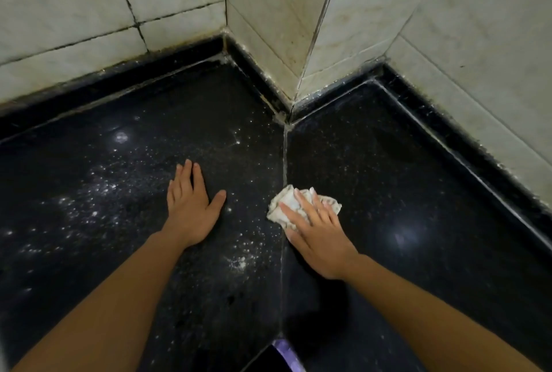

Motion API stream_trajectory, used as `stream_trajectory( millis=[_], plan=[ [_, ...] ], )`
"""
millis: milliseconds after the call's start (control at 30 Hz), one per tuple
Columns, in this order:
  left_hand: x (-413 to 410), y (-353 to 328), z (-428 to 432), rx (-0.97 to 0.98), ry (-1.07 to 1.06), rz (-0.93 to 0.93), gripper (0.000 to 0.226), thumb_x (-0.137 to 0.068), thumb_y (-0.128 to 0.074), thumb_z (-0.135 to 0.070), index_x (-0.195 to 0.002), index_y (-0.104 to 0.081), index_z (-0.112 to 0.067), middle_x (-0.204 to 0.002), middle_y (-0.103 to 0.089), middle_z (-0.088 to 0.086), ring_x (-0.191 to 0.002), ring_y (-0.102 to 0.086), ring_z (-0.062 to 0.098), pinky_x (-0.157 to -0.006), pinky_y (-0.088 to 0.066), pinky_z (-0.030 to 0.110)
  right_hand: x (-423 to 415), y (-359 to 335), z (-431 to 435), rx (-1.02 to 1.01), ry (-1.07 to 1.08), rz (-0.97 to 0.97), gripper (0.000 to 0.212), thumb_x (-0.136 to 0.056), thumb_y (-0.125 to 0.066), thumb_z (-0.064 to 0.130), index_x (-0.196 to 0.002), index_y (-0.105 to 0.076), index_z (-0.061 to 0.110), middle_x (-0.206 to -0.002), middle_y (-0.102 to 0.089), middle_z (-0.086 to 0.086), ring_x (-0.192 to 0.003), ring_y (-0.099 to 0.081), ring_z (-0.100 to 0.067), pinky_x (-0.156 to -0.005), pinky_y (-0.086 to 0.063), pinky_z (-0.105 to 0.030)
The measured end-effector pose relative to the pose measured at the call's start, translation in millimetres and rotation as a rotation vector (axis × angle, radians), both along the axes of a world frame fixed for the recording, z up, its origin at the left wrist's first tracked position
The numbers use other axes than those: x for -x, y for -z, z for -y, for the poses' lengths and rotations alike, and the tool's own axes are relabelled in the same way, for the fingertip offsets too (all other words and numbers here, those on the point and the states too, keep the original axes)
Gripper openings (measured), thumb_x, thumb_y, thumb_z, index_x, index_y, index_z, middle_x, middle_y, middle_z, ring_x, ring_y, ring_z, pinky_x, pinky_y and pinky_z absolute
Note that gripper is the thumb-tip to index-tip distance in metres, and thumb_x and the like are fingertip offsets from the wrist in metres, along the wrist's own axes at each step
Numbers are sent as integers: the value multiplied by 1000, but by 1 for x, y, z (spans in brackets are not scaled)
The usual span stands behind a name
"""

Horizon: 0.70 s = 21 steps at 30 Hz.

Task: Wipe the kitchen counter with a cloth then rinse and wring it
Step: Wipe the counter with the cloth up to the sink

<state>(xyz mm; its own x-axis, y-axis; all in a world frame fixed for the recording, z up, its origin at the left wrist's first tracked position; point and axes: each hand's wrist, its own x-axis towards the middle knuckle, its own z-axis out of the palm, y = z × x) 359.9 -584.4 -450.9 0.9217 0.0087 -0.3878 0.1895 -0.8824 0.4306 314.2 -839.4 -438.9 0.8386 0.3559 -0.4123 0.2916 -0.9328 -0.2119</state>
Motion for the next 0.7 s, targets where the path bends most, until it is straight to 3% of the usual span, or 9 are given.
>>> stream_trajectory(
  millis=[133, 267, 400, 467, 567, 700],
  plan=[
    [1, -1, -5, 36, 50, -12, 75, -99, -27, -47, -149, 14, -8, -156, 25, 6, -141, 26, 18, -114, 16, 35, 66, 1, -3, -3, -69, 3, 52, -95, 0, 56, -145, 14, 49, -156, 24, 10, -140, 34, -18, -113, 21, -32],
    [24, -4, -17, 11, 132, 148, 65, -101, -22, -40, -150, 5, -6, -158, 15, 8, -144, 19, 17, -116, 15, 33, 112, 4, 8, 89, -252, 90, 52, -104, -19, 49, -153, -8, 37, -162, -6, -1, -147, 1, -26, -115, -1, -39],
    [58, 2, -46, -98, 217, 252, 69, -95, -3, -48, -150, 5, -7, -158, 14, 6, -141, 19, 12, -114, 14, 30, 104, -2, 18, 135, -376, 112, 53, -102, -24, 53, -152, -14, 37, -162, -6, 1, -147, -5, -25, -116, -3, -37],
    [63, 7, -66, -169, 224, 259, 74, -90, 5, -52, -149, 6, -9, -157, 15, 6, -142, 19, 14, -115, 12, 32, 88, -1, 14, 104, -269, 61, 52, -102, -17, 55, -151, -6, 43, -162, 2, 4, -147, 4, -22, -115, 0, -35],
    [65, 12, -85, -187, 158, 246, 78, -87, 7, -57, -149, 6, -10, -156, 17, 5, -142, 19, 15, -115, 12, 32, 47, 2, 1, 23, -16, 56, 49, -97, -5, 57, -141, 16, 53, -155, 22, 14, -140, 33, -12, -118, 8, -36],
    [68, 15, -86, -165, 115, 272, 77, -91, 0, -56, -151, -6, -8, -159, -2, 8, -146, 6, 17, -116, 11, 29, -25, -1, -22, -8, 202, 27, 51, -101, -15, 49, -147, 8, 44, -157, 23, 10, -139, 31, -10, -113, 18, -33]
  ],
)
